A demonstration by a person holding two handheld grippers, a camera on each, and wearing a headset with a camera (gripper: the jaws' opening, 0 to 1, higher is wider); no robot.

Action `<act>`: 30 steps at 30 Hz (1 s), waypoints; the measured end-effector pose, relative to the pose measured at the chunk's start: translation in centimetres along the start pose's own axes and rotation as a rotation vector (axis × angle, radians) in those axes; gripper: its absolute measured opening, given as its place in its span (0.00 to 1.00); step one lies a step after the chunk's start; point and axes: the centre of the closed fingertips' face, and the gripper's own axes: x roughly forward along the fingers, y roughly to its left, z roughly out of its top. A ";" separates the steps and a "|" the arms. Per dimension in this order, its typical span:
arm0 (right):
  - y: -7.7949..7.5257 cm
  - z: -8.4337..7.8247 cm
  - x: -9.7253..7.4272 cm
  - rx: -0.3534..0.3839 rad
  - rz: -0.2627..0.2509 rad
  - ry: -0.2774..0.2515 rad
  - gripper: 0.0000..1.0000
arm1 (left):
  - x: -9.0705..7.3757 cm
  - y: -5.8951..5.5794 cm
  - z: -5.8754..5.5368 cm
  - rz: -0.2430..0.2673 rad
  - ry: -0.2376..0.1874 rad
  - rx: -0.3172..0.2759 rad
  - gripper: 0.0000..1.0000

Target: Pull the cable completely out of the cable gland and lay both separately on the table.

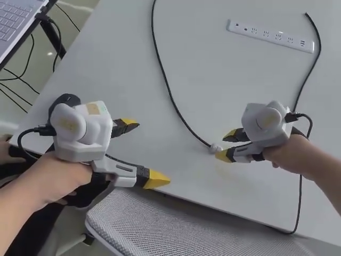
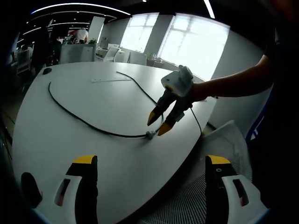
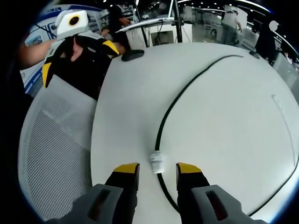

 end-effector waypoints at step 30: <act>0.3 -0.8 1.2 -0.048 0.050 0.063 0.09 | 0.1 -0.3 -0.5 -0.015 0.006 -0.013 0.94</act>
